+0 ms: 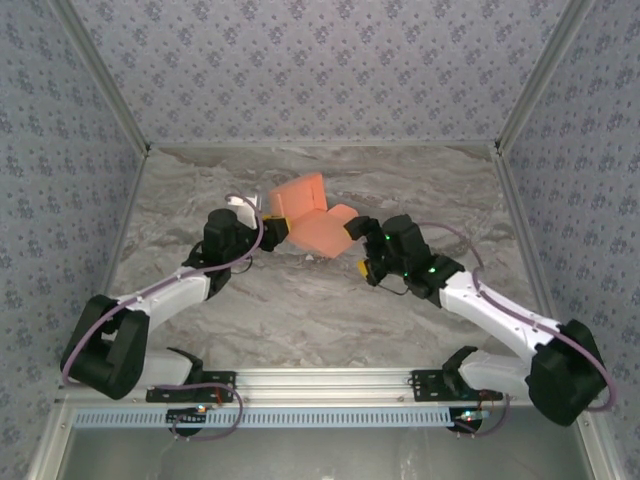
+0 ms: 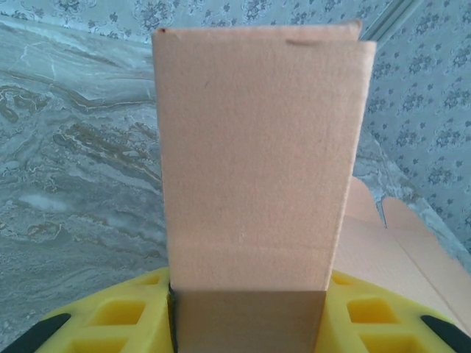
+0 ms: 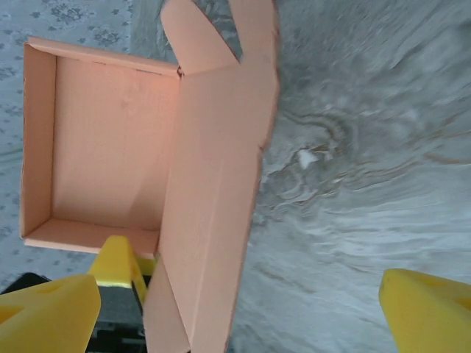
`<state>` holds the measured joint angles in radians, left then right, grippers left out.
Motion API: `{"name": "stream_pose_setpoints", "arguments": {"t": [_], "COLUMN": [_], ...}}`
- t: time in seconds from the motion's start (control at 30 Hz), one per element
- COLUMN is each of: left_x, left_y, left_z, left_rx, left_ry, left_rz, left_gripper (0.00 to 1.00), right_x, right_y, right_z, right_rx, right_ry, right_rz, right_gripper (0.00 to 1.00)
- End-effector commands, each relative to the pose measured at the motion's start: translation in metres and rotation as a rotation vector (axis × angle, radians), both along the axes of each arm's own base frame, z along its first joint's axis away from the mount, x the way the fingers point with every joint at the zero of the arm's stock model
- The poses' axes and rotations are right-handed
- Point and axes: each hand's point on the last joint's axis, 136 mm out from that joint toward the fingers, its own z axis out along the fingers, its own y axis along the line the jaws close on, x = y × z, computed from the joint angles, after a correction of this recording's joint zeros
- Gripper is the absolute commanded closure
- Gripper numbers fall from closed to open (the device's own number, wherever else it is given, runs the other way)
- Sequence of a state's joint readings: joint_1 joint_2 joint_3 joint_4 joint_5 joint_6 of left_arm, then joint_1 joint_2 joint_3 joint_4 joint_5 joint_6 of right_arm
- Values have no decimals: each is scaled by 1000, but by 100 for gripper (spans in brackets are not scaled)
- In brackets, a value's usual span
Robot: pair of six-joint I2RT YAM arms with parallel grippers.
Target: Fold the paper box
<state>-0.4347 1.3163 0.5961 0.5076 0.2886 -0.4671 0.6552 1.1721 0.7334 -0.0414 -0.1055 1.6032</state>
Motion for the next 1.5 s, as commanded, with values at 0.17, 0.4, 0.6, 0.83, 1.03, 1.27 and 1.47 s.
{"name": "stream_pose_setpoints", "arguments": {"t": [0.17, 0.4, 0.6, 0.83, 1.03, 1.27, 1.47], "left_x": [-5, -8, -20, -40, -44, -38, -45], "left_y": [2, 5, 5, 45, 63, 51, 27], "left_z": [19, 14, 21, 4, -8, -16, -19], "left_rx": [-68, -81, -90, 88, 202, 144, 79], "left_ry": [-37, -15, 24, 268, 292, 240, 134], "left_rz": [32, 51, 25, 181, 177, 131, 41], "left_gripper": [61, 49, 1, 1, 1, 1, 1], "right_x": [42, 47, 47, 46, 23, 20, 41], "right_y": [25, 13, -5, -36, -53, -39, -12], "right_z": [33, 16, 15, 24, 11, 11, 13], "right_rx": [143, -10, -289, -909, -1224, -1319, -1329], "right_ry": [-107, -97, -127, -244, -259, -425, -573], "right_rz": [-69, -23, 172, 710, 1253, 1608, 1739], "right_gripper": [43, 100, 100, 100, 97, 99, 95]}}
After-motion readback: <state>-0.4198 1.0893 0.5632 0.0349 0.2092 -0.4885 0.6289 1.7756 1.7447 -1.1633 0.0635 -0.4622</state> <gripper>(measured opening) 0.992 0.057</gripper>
